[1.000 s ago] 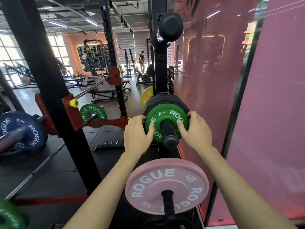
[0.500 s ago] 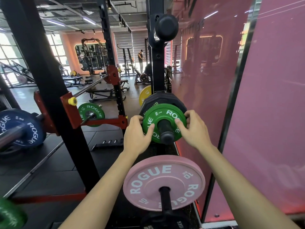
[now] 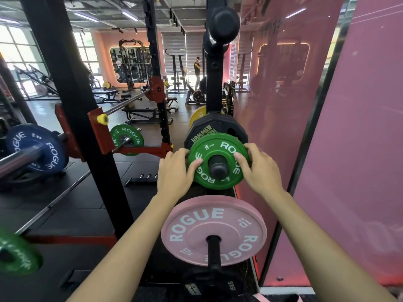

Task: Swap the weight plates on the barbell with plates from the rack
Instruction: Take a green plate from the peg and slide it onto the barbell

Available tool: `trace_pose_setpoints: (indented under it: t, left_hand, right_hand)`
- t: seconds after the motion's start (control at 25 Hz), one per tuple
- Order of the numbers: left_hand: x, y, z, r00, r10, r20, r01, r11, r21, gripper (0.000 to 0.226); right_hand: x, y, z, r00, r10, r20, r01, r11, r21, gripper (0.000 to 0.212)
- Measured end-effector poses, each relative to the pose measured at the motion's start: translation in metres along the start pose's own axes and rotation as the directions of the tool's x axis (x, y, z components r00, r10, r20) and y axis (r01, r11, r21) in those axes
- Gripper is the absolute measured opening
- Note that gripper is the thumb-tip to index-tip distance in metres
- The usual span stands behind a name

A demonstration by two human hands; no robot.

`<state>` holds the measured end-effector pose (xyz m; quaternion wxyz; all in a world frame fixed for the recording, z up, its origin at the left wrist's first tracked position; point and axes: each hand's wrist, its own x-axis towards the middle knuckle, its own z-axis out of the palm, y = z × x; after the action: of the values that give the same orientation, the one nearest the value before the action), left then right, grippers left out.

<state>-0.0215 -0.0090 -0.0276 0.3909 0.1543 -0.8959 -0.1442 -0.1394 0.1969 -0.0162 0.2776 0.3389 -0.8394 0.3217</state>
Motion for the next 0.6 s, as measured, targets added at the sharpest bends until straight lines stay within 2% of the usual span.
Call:
trace_pose_setpoints:
  t: [0.24,0.36,0.6]
  left_hand:
    - [-0.036,0.01,-0.026,0.999,0.022,-0.046,-0.022,1.0,-0.006,0.045]
    - [-0.058,0.014,-0.043,0.996,0.046,-0.071,-0.048,0.999,-0.02,0.046]
    - [-0.116,-0.022,-0.126,0.996,-0.005,-0.094,0.008,0.999,0.035,0.055]
  right_hand:
    - [-0.028,-0.007,-0.03,0.994,-0.111,-0.022,0.109,0.993,-0.05,0.045]
    - [-0.049,-0.024,-0.046,0.992,-0.121,-0.029,0.12,0.992,-0.049,0.044]
    - [-0.09,-0.115,-0.054,0.985,-0.169,-0.04,0.17,0.985,0.012,0.036]
